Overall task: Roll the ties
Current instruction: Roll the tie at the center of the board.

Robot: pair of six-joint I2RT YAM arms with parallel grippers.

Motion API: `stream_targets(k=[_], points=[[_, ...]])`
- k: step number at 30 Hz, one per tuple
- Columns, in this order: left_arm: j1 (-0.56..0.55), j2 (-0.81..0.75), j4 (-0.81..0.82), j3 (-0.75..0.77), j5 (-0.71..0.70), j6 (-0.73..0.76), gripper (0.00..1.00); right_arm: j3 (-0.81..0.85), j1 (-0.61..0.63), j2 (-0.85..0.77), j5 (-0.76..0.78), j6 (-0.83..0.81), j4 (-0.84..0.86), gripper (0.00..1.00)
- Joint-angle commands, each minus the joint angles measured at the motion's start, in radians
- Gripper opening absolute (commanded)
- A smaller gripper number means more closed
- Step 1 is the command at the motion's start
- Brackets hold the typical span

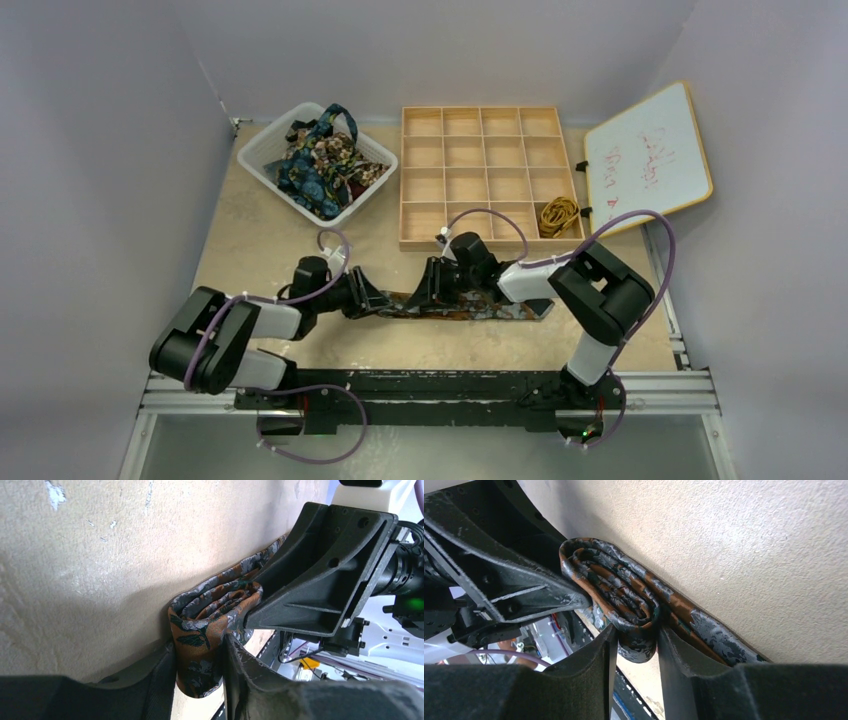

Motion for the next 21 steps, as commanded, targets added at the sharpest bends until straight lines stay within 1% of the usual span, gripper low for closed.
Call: stream_targets(k=[1, 3, 6, 8, 11, 13, 15, 21], points=[[-0.01, -0.012, 0.004, -0.003, -0.061, -0.017, 0.31, -0.006, -0.004, -0.009, -0.017, -0.006, 0.002, 0.38], [-0.01, -0.048, -0.041, 0.007, -0.076, -0.011, 0.31, 0.0, -0.006, -0.037, 0.001, -0.012, -0.022, 0.41], [-0.01, -0.105, -0.152, 0.043, -0.108, 0.017, 0.3, 0.003, -0.006, -0.108, 0.057, -0.025, -0.07, 0.5], [-0.012, -0.139, -0.218, 0.062, -0.125, 0.029, 0.3, 0.01, -0.006, -0.135, 0.079, -0.037, -0.096, 0.51], [-0.012, -0.183, -0.276, 0.075, -0.148, 0.028, 0.3, 0.023, -0.006, -0.134, 0.084, -0.052, -0.111, 0.47], [-0.013, -0.203, -0.317, 0.09, -0.162, 0.026, 0.3, 0.03, -0.006, -0.113, 0.085, -0.061, -0.106, 0.41], [-0.016, -0.217, -0.363, 0.117, -0.176, 0.035, 0.3, 0.031, -0.006, -0.092, 0.076, -0.061, -0.092, 0.37], [-0.045, -0.225, -0.503, 0.197, -0.251, 0.087, 0.3, 0.065, -0.006, -0.041, 0.059, -0.055, -0.068, 0.33]])
